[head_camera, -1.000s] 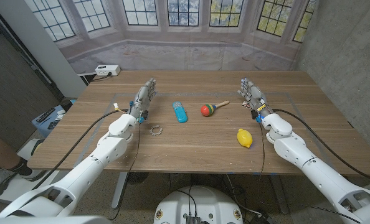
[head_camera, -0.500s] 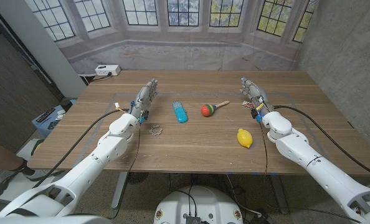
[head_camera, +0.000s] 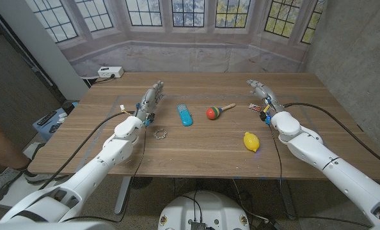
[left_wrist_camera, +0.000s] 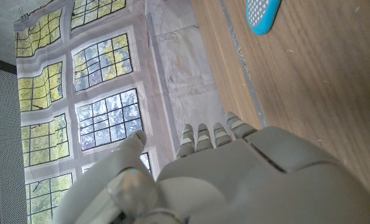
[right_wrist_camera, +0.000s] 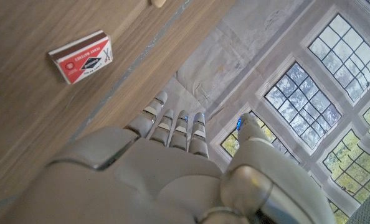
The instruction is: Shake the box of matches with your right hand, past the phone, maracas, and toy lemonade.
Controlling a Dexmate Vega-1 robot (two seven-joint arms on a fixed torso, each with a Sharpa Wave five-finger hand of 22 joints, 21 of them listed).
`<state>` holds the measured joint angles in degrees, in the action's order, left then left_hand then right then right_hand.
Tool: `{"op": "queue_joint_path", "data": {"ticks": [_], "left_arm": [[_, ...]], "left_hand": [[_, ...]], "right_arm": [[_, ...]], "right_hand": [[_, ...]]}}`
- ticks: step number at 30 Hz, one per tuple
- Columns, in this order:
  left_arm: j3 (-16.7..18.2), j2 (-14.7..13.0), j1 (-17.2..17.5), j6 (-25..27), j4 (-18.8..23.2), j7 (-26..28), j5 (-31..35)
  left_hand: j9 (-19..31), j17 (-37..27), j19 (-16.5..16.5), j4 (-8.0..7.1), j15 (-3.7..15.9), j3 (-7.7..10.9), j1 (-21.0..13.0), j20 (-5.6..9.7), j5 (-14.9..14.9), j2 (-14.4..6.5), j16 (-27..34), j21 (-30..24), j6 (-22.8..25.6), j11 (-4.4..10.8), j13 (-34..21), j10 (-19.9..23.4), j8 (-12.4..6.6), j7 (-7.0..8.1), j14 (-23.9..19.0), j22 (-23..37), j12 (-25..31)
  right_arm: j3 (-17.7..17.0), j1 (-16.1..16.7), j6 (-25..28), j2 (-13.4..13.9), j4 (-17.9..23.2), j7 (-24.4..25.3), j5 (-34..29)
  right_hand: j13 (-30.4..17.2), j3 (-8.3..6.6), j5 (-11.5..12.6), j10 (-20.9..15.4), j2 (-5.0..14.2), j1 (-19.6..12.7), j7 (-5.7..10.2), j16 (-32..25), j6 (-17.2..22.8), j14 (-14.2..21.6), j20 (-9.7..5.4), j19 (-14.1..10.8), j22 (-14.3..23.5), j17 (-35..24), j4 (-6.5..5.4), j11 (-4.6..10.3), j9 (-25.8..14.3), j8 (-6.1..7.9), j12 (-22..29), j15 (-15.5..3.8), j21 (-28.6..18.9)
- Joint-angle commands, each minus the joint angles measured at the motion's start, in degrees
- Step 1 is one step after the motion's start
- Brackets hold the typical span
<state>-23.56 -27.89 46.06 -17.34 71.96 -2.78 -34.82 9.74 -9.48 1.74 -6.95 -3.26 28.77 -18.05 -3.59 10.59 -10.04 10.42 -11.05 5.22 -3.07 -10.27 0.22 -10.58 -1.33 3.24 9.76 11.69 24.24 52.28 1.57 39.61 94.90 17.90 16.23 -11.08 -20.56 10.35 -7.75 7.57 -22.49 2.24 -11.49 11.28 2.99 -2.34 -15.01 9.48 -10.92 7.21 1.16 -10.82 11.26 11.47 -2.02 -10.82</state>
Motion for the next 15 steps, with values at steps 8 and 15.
{"op": "queue_joint_path", "data": {"ticks": [8, 15], "left_arm": [[-0.1, 1.5, -0.7, -1.2, -2.0, -0.1, -0.2], [0.0, 2.3, -1.3, -1.9, -2.6, -0.1, -0.4]], "left_hand": [[0.2, -0.2, 0.5, 0.18, -0.42, 0.74, -0.8, -0.39, 0.1, 0.1, 0.0, -0.4, 1.0, -0.20, -0.2, 0.8, -0.24, -0.07, -0.7, 0.3, 0.6], [0.2, -0.2, 1.0, 0.39, -0.74, 1.09, -0.8, -0.63, 0.0, 0.1, 0.2, -0.6, 1.6, -0.21, -0.2, 1.5, -0.30, -0.07, -1.4, 0.3, 0.7]], "right_arm": [[3.2, -2.3, 15.9, 4.5, 8.1, 2.7, -10.9], [6.1, -4.8, 21.8, 5.5, 9.7, 2.0, -16.0]], "right_hand": [[-0.4, 0.01, -0.3, 1.8, -1.58, -1.9, -0.85, 0.5, 1.4, -0.8, 0.44, 0.7, 0.2, 0.1, 1.75, -0.58, -0.2, 0.78, -0.5, 0.49, 0.2], [-0.4, 0.03, -0.3, 3.5, -2.02, -2.8, -1.52, 0.6, 2.2, -1.6, 1.53, 1.2, 0.2, 0.0, 2.14, -1.34, -0.3, 0.93, -0.8, 1.94, 0.2]]}}
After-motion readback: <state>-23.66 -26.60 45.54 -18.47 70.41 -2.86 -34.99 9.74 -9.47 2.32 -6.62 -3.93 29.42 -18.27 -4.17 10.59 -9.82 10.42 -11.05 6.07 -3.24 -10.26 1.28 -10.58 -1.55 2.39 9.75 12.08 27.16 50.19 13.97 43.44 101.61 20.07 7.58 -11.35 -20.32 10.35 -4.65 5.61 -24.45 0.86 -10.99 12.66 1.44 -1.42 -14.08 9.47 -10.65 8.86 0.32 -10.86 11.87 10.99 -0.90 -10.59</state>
